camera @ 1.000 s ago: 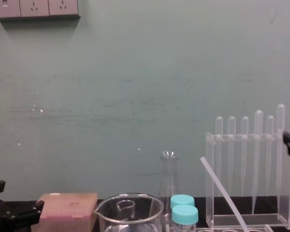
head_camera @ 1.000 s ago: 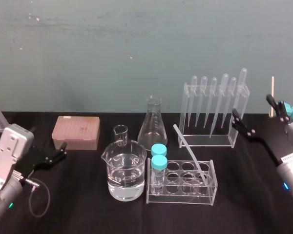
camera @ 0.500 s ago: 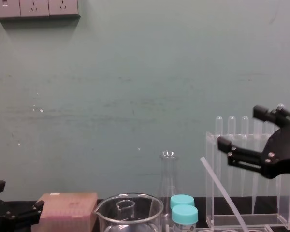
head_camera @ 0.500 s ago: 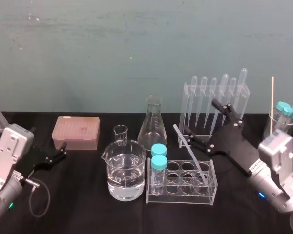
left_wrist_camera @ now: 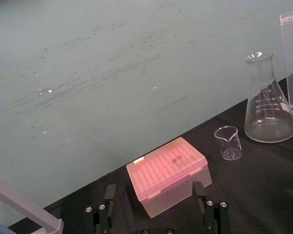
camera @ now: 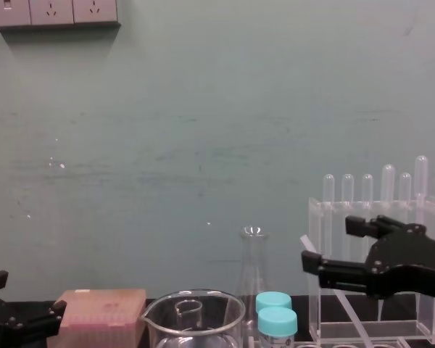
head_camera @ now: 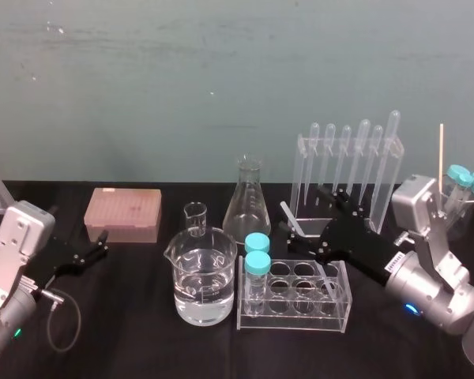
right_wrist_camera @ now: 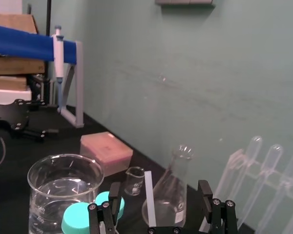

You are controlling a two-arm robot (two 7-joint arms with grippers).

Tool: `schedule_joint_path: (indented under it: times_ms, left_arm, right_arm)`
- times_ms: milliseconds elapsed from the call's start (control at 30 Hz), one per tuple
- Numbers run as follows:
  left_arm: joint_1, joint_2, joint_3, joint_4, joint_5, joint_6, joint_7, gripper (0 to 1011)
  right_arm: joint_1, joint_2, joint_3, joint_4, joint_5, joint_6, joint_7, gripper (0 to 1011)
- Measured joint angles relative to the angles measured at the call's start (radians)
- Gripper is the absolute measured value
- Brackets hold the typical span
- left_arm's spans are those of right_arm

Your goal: Pick up the stirring rod with one hand, then place it down.

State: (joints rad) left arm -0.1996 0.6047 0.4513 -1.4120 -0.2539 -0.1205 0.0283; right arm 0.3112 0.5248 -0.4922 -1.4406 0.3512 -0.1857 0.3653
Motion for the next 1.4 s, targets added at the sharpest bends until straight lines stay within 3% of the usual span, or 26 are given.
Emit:
schedule_joint_path:
  times_ms: [433, 1100, 1400]
  left_arm:
    - [0.0, 0.0, 0.0, 0.0, 0.0, 0.0, 0.0, 1000]
    - [0.0, 0.0, 0.0, 0.0, 0.0, 0.0, 0.0, 1000]
    - [0.0, 0.0, 0.0, 0.0, 0.0, 0.0, 0.0, 1000]
  right_arm:
    - [0.067, -0.064, 0.003, 0.118, 0.056, 0.116, 0.1, 1000]
    - [0.072, -0.076, 0.011, 0.135, 0.051, 0.13, 0.112, 1000]
    - [0.072, -0.075, 0.01, 0.134, 0.051, 0.128, 0.11, 794]
